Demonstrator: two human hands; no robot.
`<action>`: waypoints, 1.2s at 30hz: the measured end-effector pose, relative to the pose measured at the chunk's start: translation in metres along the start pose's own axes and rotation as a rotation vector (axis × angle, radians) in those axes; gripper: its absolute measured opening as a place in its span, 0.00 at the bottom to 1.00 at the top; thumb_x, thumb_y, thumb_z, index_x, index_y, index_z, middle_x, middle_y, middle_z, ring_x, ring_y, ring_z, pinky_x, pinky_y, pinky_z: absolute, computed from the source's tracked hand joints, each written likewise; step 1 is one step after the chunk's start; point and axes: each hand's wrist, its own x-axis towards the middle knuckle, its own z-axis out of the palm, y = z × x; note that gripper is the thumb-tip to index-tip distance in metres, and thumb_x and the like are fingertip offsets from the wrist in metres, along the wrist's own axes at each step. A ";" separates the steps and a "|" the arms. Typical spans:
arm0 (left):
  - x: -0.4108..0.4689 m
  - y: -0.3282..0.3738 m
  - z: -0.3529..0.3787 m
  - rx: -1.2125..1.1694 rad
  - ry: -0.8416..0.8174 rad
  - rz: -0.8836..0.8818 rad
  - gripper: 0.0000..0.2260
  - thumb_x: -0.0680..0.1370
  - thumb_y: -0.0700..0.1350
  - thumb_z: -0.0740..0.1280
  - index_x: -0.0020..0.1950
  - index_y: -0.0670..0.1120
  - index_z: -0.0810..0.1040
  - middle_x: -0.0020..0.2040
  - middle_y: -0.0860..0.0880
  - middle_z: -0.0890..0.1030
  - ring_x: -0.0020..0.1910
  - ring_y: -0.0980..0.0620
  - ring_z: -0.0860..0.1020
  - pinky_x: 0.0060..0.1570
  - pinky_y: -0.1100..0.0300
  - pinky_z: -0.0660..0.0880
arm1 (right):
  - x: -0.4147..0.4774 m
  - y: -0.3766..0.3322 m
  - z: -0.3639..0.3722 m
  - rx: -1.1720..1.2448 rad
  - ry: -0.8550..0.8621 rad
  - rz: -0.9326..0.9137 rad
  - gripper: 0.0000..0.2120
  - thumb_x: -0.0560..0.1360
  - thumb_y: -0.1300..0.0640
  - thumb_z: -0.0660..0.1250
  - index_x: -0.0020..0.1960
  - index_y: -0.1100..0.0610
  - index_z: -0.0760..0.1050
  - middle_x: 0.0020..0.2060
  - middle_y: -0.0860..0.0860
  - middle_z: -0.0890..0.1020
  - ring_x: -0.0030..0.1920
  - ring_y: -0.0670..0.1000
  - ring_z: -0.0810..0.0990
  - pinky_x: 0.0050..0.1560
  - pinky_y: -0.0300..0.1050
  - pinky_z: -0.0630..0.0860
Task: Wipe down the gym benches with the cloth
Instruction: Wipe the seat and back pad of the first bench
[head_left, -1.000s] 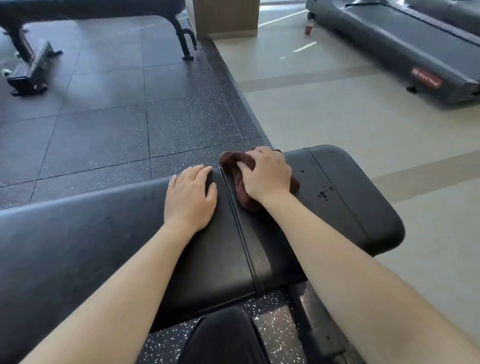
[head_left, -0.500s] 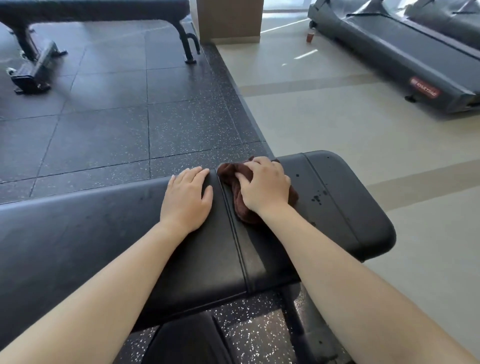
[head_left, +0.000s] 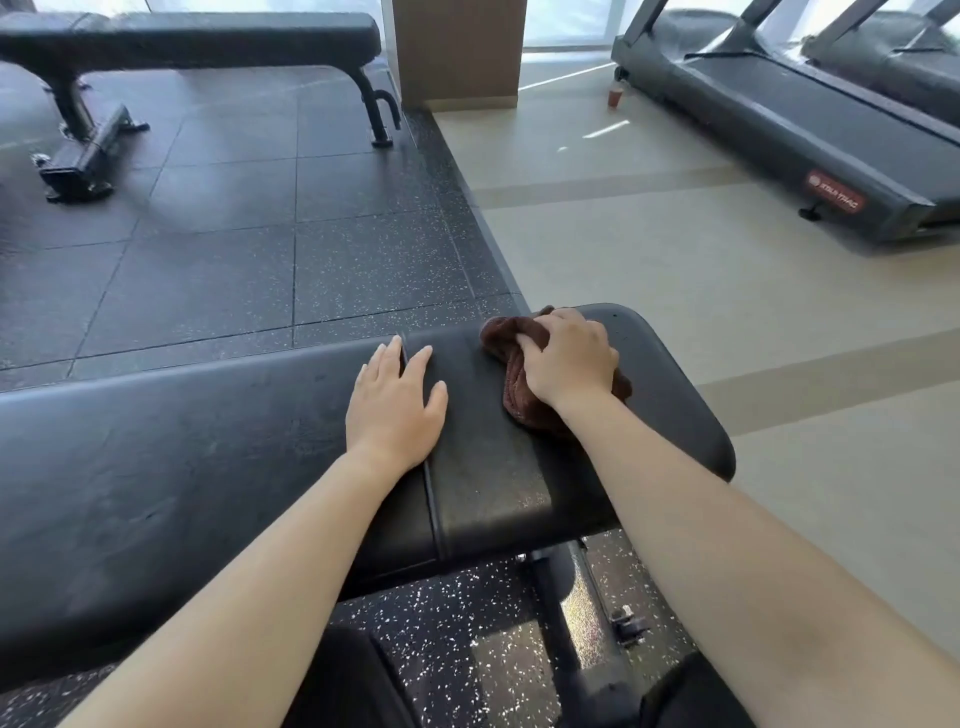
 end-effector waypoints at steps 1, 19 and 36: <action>0.000 0.000 -0.001 0.001 -0.008 -0.007 0.24 0.79 0.54 0.55 0.74 0.50 0.60 0.77 0.44 0.54 0.76 0.47 0.50 0.73 0.53 0.46 | -0.003 0.002 -0.002 0.012 -0.018 -0.020 0.16 0.78 0.44 0.59 0.60 0.49 0.76 0.62 0.48 0.74 0.62 0.57 0.69 0.60 0.56 0.68; 0.015 0.025 0.012 0.038 0.058 -0.041 0.23 0.77 0.56 0.56 0.71 0.52 0.64 0.73 0.45 0.62 0.73 0.45 0.54 0.73 0.47 0.50 | 0.031 0.000 0.003 -0.003 -0.025 -0.059 0.14 0.77 0.44 0.59 0.58 0.46 0.76 0.61 0.48 0.74 0.63 0.57 0.69 0.60 0.55 0.68; 0.029 0.077 0.035 0.005 0.005 0.169 0.20 0.77 0.55 0.56 0.70 0.58 0.65 0.72 0.52 0.64 0.72 0.53 0.58 0.73 0.45 0.48 | 0.034 0.068 -0.017 0.029 0.111 0.122 0.16 0.77 0.44 0.61 0.61 0.48 0.75 0.63 0.48 0.74 0.62 0.58 0.69 0.59 0.57 0.67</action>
